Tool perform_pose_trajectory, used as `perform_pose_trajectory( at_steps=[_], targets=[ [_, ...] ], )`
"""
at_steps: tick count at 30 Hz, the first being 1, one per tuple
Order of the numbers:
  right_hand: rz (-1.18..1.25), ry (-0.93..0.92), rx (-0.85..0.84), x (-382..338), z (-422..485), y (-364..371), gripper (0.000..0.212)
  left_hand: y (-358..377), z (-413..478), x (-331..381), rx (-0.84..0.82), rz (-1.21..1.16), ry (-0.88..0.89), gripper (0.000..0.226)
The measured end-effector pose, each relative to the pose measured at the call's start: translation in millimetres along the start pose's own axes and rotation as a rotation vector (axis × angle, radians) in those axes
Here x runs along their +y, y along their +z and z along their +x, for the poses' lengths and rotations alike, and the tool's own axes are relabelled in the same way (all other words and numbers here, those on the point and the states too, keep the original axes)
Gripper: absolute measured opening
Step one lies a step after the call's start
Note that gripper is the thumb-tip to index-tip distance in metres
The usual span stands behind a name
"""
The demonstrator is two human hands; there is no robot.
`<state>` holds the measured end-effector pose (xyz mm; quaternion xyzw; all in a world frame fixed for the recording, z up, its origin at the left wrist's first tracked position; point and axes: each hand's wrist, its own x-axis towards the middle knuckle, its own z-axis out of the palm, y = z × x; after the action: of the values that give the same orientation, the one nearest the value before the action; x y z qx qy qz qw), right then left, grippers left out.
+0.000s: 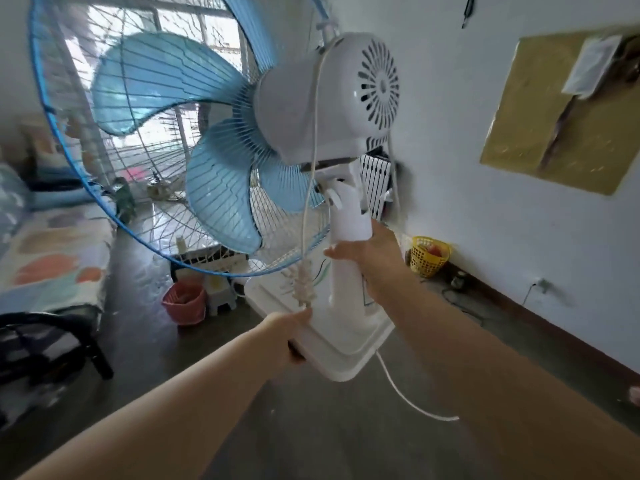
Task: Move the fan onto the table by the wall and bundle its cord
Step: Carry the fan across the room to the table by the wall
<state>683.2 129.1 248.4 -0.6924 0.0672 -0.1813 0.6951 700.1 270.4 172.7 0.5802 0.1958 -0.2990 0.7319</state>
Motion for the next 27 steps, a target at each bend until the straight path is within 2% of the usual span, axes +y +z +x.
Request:
perform_pose_trajectory(
  at_steps=[11, 17, 21, 27],
  targets=[
    [0.033, -0.017, -0.079, 14, 266, 23, 0.037, 55, 181, 173, 0.053, -0.001, 0.057, 0.039],
    [0.042, -0.021, -0.024, 47, 381, 51, 0.04, 60, 282, 247, 0.021, 0.014, 0.057, 0.033],
    [0.039, -0.003, 0.02, 65, 463, 78, 0.054, 56, 358, 304, -0.036, 0.053, 0.027, 0.036],
    [-0.021, -0.011, 0.137, 67, 586, 120, 0.056, 60, 467, 412, -0.139, 0.121, -0.022, 0.048]
  ],
)
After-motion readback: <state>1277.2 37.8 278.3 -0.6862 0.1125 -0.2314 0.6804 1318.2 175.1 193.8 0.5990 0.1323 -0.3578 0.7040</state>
